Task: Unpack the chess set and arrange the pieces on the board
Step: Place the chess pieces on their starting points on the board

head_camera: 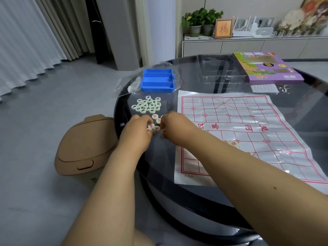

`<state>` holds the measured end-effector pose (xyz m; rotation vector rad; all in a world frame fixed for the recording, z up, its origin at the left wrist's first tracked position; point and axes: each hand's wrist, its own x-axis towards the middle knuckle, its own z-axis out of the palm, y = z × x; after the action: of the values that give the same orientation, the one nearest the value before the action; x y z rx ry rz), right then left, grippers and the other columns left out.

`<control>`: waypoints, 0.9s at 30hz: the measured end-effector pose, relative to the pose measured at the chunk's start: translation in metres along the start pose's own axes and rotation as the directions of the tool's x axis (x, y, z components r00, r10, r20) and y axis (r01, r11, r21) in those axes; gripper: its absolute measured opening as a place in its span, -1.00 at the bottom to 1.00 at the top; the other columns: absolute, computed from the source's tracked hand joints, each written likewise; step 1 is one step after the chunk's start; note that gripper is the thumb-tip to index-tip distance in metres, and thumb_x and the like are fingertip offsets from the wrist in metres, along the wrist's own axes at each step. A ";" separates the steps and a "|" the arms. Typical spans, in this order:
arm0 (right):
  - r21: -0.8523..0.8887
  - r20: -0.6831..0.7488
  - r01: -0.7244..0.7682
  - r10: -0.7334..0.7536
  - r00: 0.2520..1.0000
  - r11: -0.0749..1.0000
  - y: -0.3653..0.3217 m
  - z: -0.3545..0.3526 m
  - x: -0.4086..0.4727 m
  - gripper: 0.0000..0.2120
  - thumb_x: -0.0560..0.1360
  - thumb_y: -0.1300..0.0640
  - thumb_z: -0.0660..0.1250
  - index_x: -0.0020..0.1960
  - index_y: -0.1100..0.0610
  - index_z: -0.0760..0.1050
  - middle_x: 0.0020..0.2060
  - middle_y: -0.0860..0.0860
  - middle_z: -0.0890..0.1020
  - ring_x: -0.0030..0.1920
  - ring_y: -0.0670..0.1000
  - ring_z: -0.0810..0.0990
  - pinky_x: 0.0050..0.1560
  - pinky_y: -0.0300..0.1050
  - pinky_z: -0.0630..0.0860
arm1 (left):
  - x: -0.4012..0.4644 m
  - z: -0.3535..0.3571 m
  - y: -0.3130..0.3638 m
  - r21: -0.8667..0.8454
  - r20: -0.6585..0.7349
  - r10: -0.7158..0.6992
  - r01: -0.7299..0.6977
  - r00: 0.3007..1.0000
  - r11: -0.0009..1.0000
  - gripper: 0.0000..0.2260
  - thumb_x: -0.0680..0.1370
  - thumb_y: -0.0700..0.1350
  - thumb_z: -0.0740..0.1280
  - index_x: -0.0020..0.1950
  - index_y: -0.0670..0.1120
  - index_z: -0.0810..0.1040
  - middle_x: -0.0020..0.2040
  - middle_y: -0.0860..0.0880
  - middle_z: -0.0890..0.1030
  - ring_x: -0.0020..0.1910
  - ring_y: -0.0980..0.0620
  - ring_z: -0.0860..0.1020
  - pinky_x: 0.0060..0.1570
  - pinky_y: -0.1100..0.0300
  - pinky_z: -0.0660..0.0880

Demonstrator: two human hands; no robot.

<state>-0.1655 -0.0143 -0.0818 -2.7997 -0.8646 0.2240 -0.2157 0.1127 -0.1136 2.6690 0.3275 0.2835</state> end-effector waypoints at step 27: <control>0.163 -0.058 -0.116 0.127 0.990 0.980 0.103 -0.053 -0.101 -0.80 0.51 0.18 0.35 0.13 0.08 0.56 0.01 -0.04 0.56 -0.02 -0.03 0.51 -0.03 -0.25 0.44 | -0.037 -0.005 0.099 -0.035 0.357 0.311 -0.320 0.881 0.947 -0.83 0.57 0.03 0.30 0.13 0.04 0.48 0.11 0.08 0.44 0.02 0.11 0.48 0.05 0.14 0.45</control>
<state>-0.1818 -0.1631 -0.0464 -2.6958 -0.6307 0.2050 -0.2338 0.0179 -0.0707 2.7199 -0.2247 -0.1177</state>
